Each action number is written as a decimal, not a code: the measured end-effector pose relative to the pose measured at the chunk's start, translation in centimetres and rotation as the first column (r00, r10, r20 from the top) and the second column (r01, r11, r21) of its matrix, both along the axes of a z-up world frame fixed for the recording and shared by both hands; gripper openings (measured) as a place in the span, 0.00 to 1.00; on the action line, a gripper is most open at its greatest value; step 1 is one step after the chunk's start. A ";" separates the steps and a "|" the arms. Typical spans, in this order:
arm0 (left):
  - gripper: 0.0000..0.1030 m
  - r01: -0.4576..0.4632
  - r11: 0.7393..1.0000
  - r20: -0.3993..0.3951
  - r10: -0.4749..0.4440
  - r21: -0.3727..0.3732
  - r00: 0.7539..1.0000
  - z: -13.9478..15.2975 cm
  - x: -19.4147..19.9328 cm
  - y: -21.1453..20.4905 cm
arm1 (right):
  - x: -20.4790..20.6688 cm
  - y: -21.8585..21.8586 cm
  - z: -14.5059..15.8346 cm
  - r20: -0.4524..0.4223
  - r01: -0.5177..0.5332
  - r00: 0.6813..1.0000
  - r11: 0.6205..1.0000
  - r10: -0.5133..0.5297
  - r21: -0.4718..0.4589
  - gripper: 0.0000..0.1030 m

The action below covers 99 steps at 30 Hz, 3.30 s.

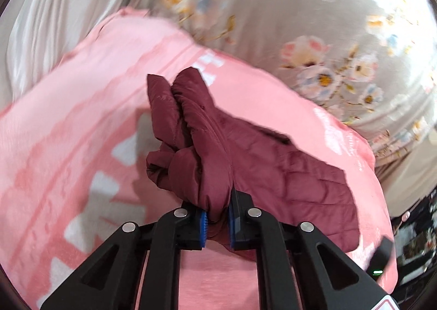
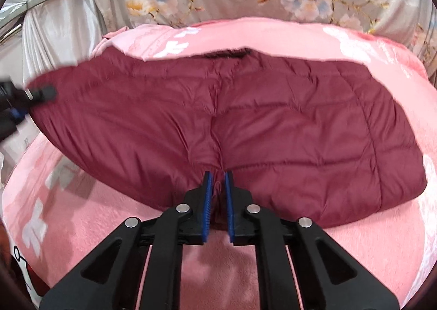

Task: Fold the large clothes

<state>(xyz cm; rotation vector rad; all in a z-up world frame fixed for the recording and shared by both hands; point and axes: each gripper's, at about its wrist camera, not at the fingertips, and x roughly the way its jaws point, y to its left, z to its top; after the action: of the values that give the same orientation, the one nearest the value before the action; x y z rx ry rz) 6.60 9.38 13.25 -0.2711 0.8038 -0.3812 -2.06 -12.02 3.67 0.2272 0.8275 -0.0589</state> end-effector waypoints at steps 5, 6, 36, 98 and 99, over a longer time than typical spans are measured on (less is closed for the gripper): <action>0.08 0.099 0.994 0.094 -0.104 0.052 0.990 4.0 -1.7 -5.2 | 2.2 -1.0 -1.2 -0.032 -0.009 0.999 0.989 0.014 0.150 0.04; 0.08 0.116 0.992 0.103 -0.121 0.060 0.987 4.4 -2.0 -6.1 | 2.5 -1.0 -1.3 -0.032 -0.013 0.999 0.986 0.018 0.165 0.03; 0.72 0.351 0.935 0.041 -0.353 0.054 0.935 3.8 -5.8 -21.1 | -9.1 -17.3 7.9 0.193 0.251 0.938 0.948 -0.288 0.193 0.47; 0.73 0.159 0.919 -0.030 -0.159 0.361 0.987 2.2 3.7 -21.7 | -3.8 -23.1 10.6 0.152 0.340 0.917 0.922 -0.368 0.185 0.61; 0.73 0.155 0.915 -0.021 -0.159 0.372 0.987 2.5 4.5 -22.4 | -2.1 -23.5 10.8 0.142 0.346 0.917 0.920 -0.373 0.182 0.61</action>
<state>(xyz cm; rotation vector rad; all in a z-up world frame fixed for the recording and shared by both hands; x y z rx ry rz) 11.11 -12.98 15.80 0.1534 0.8735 -0.3717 -4.17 -35.54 14.51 0.5235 0.6063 -0.3197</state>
